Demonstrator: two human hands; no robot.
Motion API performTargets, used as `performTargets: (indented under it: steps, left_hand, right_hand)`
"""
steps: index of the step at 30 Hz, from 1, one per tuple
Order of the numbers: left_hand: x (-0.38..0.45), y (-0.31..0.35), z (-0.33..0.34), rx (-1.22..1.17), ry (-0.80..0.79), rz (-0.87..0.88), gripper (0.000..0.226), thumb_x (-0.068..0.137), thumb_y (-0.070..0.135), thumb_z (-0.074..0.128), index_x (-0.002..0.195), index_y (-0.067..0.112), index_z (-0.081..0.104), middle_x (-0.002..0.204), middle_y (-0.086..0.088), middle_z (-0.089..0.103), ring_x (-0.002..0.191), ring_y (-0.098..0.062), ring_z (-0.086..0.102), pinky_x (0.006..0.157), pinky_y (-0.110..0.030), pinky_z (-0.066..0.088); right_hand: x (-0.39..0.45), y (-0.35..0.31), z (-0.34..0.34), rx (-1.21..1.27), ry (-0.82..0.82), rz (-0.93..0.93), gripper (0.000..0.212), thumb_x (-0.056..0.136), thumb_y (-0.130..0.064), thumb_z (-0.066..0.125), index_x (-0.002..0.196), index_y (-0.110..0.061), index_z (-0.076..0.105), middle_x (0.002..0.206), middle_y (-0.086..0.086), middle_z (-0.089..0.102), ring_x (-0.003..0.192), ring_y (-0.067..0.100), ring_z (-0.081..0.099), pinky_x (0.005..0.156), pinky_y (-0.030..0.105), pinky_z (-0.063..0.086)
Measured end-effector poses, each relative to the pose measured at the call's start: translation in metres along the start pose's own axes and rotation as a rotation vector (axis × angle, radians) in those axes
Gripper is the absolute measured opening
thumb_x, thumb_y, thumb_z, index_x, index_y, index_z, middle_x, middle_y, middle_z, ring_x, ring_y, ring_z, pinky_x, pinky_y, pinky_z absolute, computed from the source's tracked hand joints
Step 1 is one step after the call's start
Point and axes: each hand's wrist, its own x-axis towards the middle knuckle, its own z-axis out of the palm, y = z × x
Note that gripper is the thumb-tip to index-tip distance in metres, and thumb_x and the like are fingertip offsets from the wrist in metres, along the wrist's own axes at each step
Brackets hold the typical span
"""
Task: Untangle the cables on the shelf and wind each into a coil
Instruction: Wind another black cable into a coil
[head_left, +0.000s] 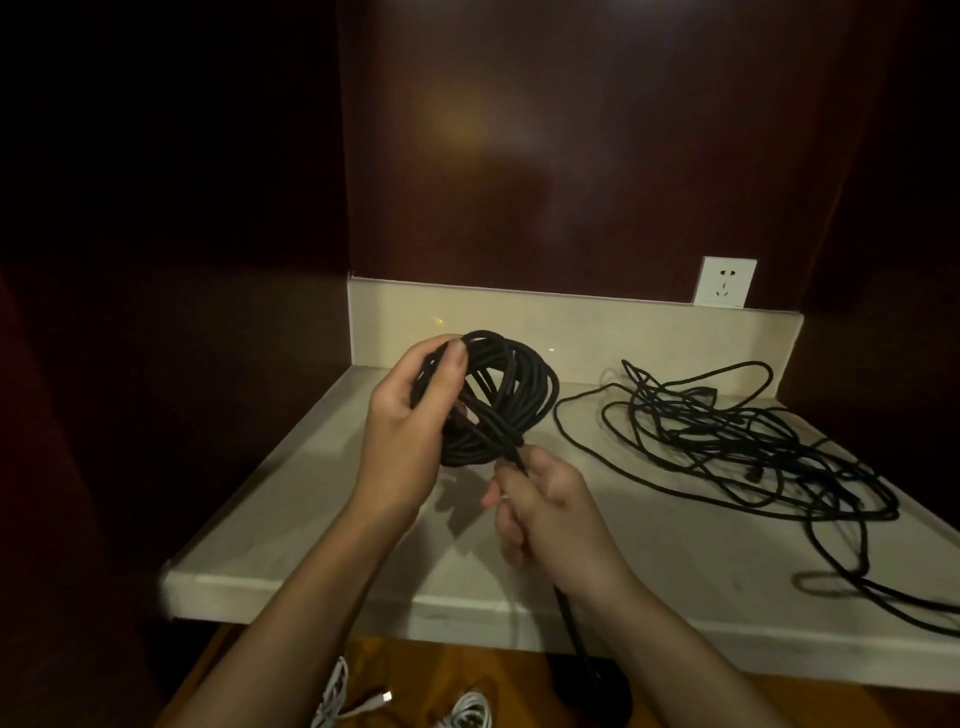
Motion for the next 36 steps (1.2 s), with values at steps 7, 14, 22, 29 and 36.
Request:
performTargets:
  steps: [7, 14, 22, 29, 36]
  left_hand:
    - [-0.001, -0.009, -0.005, 0.269, 0.126, 0.216, 0.037, 0.091, 0.043, 0.069, 0.118, 0.018, 0.065, 0.101, 0.014, 0.07, 0.099, 0.0, 0.066, 0.082, -0.015, 0.049]
    - [0.009, -0.009, -0.023, 1.0, -0.101, 0.374, 0.051, 0.086, 0.067, 0.058, 0.119, 0.028, 0.064, 0.089, 0.005, 0.071, 0.08, -0.018, 0.068, 0.068, -0.032, 0.053]
    - [0.003, 0.022, -0.023, 0.738, -0.654, 0.215, 0.042, 0.091, 0.068, 0.045, 0.105, 0.035, 0.067, 0.081, 0.009, 0.07, 0.072, -0.007, 0.067, 0.064, -0.032, 0.054]
    - [-0.003, 0.044, -0.016, 0.405, -0.857, 0.007, 0.018, 0.083, 0.022, 0.081, 0.096, 0.017, 0.07, 0.084, -0.007, 0.07, 0.079, -0.025, 0.069, 0.072, -0.043, 0.058]
    - [0.001, 0.039, -0.021, 0.091, -0.734, -0.044, 0.027, 0.09, 0.013, 0.06, 0.11, -0.005, 0.066, 0.081, -0.016, 0.064, 0.067, -0.017, 0.062, 0.064, -0.022, 0.05]
  right_hand:
    - [-0.021, 0.0, -0.005, -0.091, -0.286, 0.165, 0.02, 0.105, -0.031, 0.045, 0.112, -0.02, 0.061, 0.06, 0.003, 0.055, 0.043, 0.01, 0.037, 0.043, 0.025, 0.027]
    - [-0.013, -0.032, -0.032, -1.33, -0.029, -0.542, 0.012, 0.095, -0.035, 0.057, 0.098, -0.027, 0.066, 0.087, -0.008, 0.066, 0.076, 0.014, 0.063, 0.069, 0.036, 0.053]
    - [0.024, -0.078, -0.067, -1.099, -0.223, -0.841, 0.042, 0.073, -0.066, 0.064, 0.071, -0.026, 0.052, 0.061, -0.017, 0.045, 0.056, 0.002, 0.048, 0.049, 0.031, 0.043]
    - [0.028, -0.09, -0.061, -0.764, -0.326, -0.622, 0.048, 0.063, -0.051, 0.083, 0.072, -0.01, 0.06, 0.062, 0.01, 0.053, 0.055, 0.017, 0.048, 0.054, 0.038, 0.039]
    - [0.033, -0.063, -0.038, -0.478, -0.065, -0.633, 0.037, 0.092, -0.043, 0.048, 0.08, -0.01, 0.055, 0.068, 0.013, 0.055, 0.061, 0.026, 0.05, 0.056, 0.032, 0.039]
